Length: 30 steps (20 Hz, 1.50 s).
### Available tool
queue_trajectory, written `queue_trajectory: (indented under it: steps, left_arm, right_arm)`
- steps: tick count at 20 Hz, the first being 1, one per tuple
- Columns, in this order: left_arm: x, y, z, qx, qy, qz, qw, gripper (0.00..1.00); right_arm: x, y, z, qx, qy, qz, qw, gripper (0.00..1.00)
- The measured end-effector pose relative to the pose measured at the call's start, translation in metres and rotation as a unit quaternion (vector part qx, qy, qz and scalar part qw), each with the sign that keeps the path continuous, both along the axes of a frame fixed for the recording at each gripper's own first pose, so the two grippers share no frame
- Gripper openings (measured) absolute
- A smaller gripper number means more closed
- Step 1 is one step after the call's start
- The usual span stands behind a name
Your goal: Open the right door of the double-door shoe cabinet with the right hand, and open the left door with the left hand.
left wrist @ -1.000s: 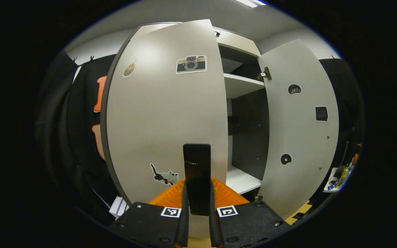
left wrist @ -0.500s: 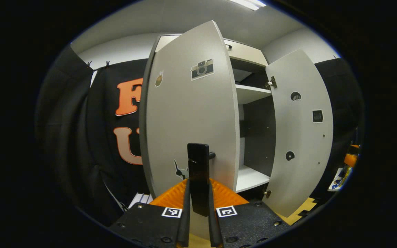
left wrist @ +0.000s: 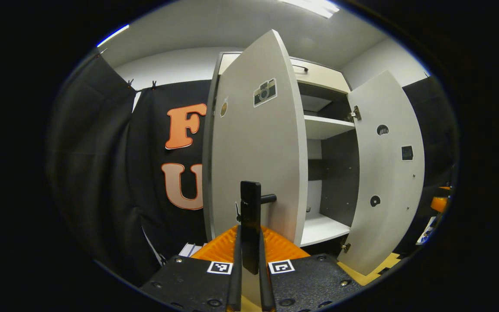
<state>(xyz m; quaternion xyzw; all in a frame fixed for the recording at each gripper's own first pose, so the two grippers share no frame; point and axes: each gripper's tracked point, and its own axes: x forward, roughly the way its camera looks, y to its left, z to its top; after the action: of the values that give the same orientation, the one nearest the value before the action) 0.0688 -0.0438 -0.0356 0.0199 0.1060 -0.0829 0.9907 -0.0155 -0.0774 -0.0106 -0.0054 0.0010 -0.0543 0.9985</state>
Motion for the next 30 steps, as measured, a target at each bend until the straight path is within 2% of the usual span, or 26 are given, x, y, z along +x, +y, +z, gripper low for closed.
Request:
queue_trajectory:
  steps: [2, 4, 5, 8, 11, 12, 14, 21, 23, 28, 30]
  left_arm:
    - [0.0, 0.015, 0.002, 0.002, -0.005, 0.025, 1.0, 0.17]
    - [-0.003, 0.039, 0.009, 0.008, -0.017, 0.046, 0.999, 0.11]
    - [-0.004, 0.05, 0.012, 0.012, -0.022, 0.048, 0.999, 0.07]
    - [-0.002, 0.073, 0.013, 0.021, -0.026, 0.044, 0.998, 0.05]
    - [0.002, 0.103, 0.015, 0.041, -0.035, 0.061, 0.997, 0.01]
    - [0.003, 0.107, 0.016, 0.039, -0.039, 0.054, 0.997, 0.01]
    - [0.006, 0.11, 0.017, 0.026, -0.041, 0.036, 0.998, 0.01]
    - [0.006, 0.113, 0.017, 0.024, -0.048, -0.024, 0.998, 0.0]
    - [0.004, 0.114, 0.017, 0.013, -0.049, -0.017, 0.999, 0.01]
    - [-0.024, 0.118, 0.018, 0.018, -0.041, 0.025, 0.999, 0.01]
    - [-0.046, 0.104, 0.023, -0.001, -0.039, 0.021, 0.999, 0.0]
  right_arm:
    - [0.002, 0.001, 0.003, 0.001, -0.004, 0.003, 1.0, 0.97]
    - [0.004, 0.0, 0.004, 0.0, -0.007, 0.004, 1.0, 0.97]
    - [0.005, -0.001, 0.005, 0.0, -0.007, 0.004, 1.0, 0.97]
    - [0.012, 0.003, 0.006, 0.006, -0.009, 0.014, 1.0, 0.98]
    - [0.017, 0.006, 0.006, 0.011, -0.008, 0.024, 1.0, 1.0]
    - [0.018, 0.007, 0.006, 0.011, -0.007, 0.025, 1.0, 1.0]
    - [0.018, 0.007, 0.005, 0.01, -0.005, 0.026, 1.0, 0.97]
    - [0.013, 0.012, 0.01, -0.001, -0.001, 0.024, 1.0, 0.97]
    - [0.012, 0.018, 0.014, -0.003, -0.005, 0.031, 1.0, 0.98]
    - [0.008, 0.03, 0.012, -0.008, -0.007, 0.051, 0.999, 0.98]
    - [0.007, 0.03, 0.006, -0.009, -0.004, 0.051, 0.999, 0.98]
